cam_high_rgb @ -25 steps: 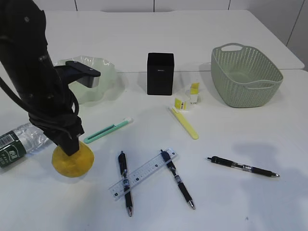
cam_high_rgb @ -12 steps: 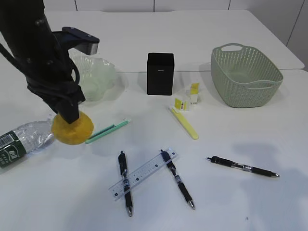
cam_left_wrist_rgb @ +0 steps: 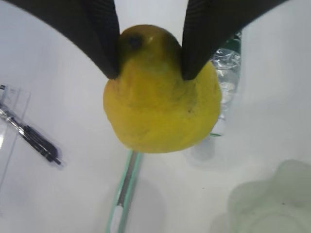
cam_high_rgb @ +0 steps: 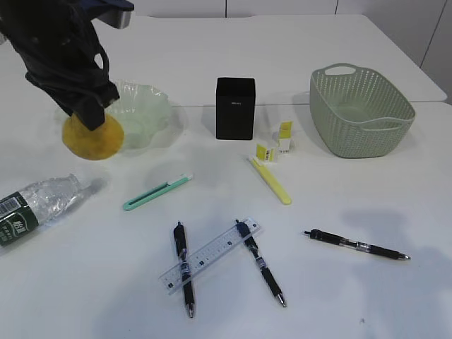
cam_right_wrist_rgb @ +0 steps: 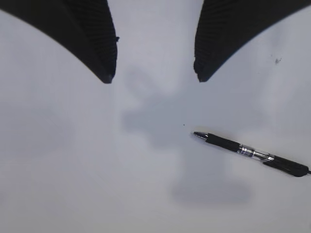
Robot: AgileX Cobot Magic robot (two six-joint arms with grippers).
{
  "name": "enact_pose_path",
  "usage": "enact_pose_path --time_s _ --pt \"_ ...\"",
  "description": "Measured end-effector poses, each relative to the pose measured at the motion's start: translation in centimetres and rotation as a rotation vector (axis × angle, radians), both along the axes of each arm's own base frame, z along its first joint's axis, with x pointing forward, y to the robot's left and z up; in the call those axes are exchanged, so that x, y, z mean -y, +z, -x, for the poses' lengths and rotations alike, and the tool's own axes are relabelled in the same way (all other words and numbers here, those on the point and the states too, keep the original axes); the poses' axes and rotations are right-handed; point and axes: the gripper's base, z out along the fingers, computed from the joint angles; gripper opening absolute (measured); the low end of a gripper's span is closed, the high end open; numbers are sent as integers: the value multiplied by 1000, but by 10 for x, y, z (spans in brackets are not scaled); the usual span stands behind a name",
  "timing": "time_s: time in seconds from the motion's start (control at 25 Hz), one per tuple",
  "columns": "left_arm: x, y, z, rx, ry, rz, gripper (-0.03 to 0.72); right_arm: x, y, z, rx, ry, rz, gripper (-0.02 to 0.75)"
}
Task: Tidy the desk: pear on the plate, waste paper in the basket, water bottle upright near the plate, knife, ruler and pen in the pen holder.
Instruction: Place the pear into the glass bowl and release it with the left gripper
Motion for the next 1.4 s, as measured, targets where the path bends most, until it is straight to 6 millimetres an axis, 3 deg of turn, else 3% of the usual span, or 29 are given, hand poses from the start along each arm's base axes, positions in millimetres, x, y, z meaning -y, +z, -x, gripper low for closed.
enact_pose_path --time_s 0.4,0.88,1.4 --pt "-23 32 -18 110 118 24 272 0 0 0 0 0 0 389" --pt "-65 30 -37 128 255 98 272 0 0 0 0 0 0 389" --pt "-54 18 -81 141 270 176 273 0 0 0 0 0 0 389"
